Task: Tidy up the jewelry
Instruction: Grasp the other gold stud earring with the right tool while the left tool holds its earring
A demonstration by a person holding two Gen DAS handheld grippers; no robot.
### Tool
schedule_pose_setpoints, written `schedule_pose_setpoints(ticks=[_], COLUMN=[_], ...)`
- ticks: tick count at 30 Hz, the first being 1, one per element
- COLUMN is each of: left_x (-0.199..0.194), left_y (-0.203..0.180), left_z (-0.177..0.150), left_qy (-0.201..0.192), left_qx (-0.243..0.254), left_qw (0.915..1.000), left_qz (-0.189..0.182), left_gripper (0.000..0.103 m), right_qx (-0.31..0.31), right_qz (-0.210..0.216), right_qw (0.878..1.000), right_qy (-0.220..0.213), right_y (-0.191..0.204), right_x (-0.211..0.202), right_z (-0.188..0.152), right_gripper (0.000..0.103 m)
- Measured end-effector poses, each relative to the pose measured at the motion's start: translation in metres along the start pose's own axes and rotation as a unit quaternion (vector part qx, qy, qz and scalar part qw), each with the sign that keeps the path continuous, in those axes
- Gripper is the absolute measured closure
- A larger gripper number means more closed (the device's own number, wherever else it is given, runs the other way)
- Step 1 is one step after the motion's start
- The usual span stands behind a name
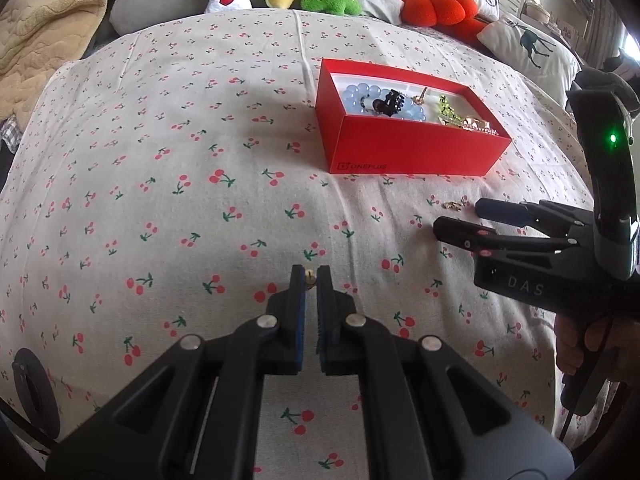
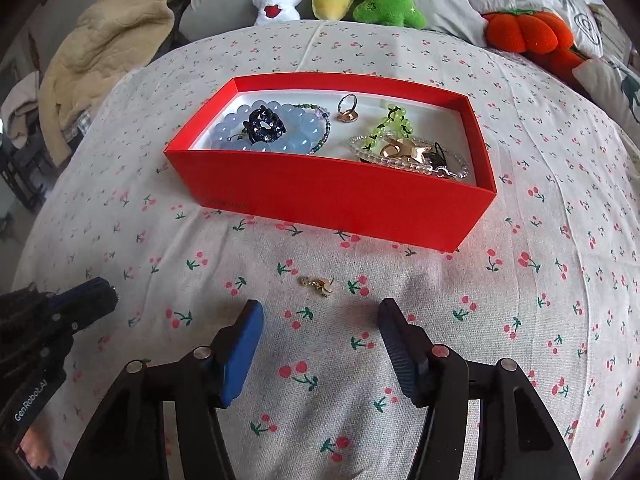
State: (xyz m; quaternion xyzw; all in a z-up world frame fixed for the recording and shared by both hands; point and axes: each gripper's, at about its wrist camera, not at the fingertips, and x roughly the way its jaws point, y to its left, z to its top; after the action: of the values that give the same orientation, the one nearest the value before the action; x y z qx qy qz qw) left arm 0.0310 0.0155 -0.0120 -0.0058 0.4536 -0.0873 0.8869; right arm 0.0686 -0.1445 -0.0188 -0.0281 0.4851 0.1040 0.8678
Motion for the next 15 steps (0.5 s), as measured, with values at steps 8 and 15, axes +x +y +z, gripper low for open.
schedule_pose_setpoints(ticks=[8,15], left_x=[0.002,0.002], left_y=[-0.001,-0.001], left_z=[-0.001,0.000], left_qy=[0.003,0.002], left_qx=[0.003,0.001], left_qw=[1.0000,1.0000], left_qz=[0.000,0.000], left_gripper=[0.097,0.097], right_qx=[-0.027,-0.018], right_qz=[0.002,0.018], right_qw=[1.000,1.000], right_qy=[-0.002,0.004], right_y=[0.006,-0.004], right_x=[0.008,0.000], right_z=[0.010,0.012], right_gripper=[0.075,0.094])
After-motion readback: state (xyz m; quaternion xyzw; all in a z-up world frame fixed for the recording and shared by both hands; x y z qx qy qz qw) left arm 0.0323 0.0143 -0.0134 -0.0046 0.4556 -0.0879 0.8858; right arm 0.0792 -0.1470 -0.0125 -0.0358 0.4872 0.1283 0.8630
